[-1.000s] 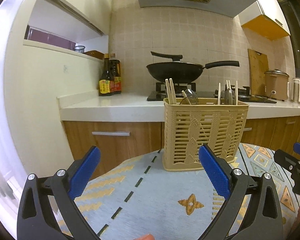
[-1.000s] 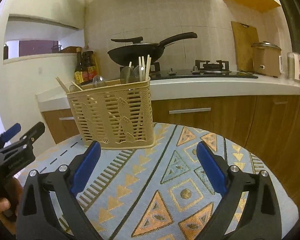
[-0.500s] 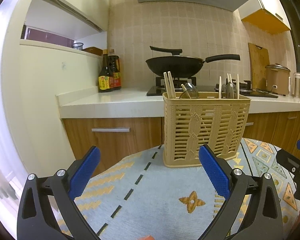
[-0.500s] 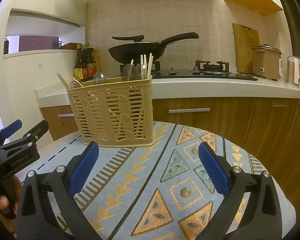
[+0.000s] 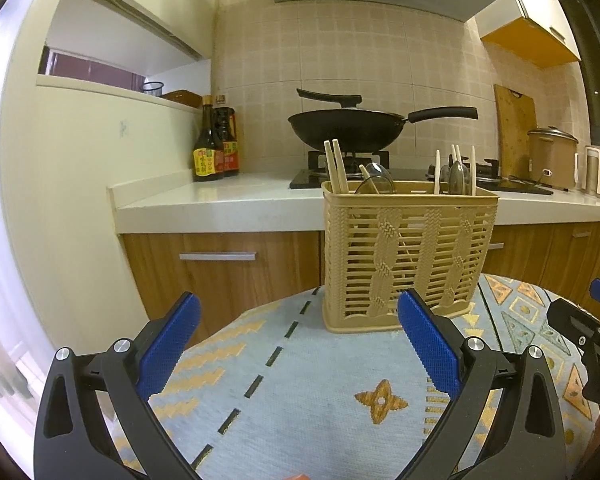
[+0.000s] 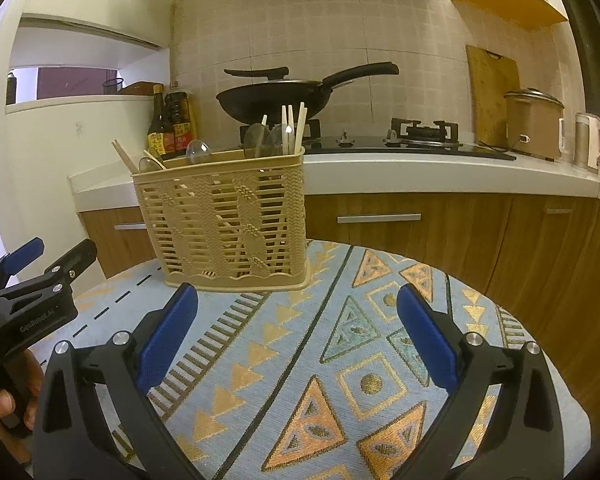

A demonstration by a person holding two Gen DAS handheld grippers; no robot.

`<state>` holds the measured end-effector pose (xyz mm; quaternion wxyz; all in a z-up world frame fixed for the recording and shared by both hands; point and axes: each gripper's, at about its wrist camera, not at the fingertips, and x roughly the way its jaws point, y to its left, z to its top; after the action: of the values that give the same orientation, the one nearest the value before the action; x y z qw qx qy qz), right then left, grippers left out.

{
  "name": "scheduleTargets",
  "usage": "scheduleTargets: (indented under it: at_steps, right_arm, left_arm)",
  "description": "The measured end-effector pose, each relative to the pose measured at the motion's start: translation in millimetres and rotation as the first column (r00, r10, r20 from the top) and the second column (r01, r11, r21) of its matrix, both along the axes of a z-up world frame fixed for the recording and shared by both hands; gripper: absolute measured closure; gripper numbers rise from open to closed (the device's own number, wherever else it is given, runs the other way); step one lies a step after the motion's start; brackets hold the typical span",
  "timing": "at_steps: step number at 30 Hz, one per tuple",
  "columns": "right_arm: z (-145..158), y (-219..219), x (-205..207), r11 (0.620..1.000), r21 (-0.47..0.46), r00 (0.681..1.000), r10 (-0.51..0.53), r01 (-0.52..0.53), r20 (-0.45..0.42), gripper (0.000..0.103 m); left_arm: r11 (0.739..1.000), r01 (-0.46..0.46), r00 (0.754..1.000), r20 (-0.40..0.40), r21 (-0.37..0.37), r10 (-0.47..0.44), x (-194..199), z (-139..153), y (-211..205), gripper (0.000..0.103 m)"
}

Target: Organize utensils

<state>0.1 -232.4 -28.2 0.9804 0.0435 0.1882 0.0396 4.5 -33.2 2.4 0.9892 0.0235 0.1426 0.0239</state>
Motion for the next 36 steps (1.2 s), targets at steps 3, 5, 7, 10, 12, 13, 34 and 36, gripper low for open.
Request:
scheduleTargets:
  at_steps: [3,5,7,10,12,13,34,36]
  right_arm:
    - [-0.6,0.4,0.9,1.000,-0.001,1.000,0.000,0.000,-0.002,0.008]
    - [-1.0,-0.8,1.4,1.000,0.005,1.000,-0.001,0.001,-0.007,0.008]
    - [-1.5,-1.6,1.2,1.000,0.009,1.000,-0.002,0.002,-0.008,0.008]
    - [-1.3,-1.6,1.3,1.000,0.006,1.000,-0.003,0.003,-0.007,0.008]
    - [-0.9,-1.3,0.5,1.000,0.000,1.000,-0.003,0.003,-0.003,0.008]
    - [-0.7,-1.2,-0.5,1.000,-0.001,1.000,-0.003,0.003,0.002,0.008]
    - [3.1,7.8,-10.3,0.999,-0.053,0.998,0.002,0.001,0.059,0.008]
    - [3.0,7.7,-10.1,0.999,-0.052,0.998,0.001,0.002,0.059,0.008]
  left_arm:
    - [1.000,-0.001,1.000,-0.003,0.003,0.001,0.5,-0.2,-0.2,0.007]
    - [1.000,-0.002,1.000,-0.007,0.005,0.002,0.8,0.1,-0.4,0.008]
    - [1.000,-0.002,1.000,-0.008,0.005,0.002,0.8,0.1,-0.7,0.007]
    - [1.000,-0.001,1.000,-0.006,0.009,0.001,-0.2,0.3,-2.0,0.007]
    - [1.000,-0.001,1.000,-0.007,0.011,0.001,0.6,0.4,-2.8,0.007]
    - [1.000,-0.002,1.000,-0.008,0.011,0.002,0.7,0.4,-3.1,0.007]
    - [1.000,-0.005,1.000,-0.008,0.011,0.005,0.8,0.0,-4.8,0.007]
    - [1.000,-0.005,1.000,-0.008,0.012,0.005,0.9,0.0,-4.7,0.007]
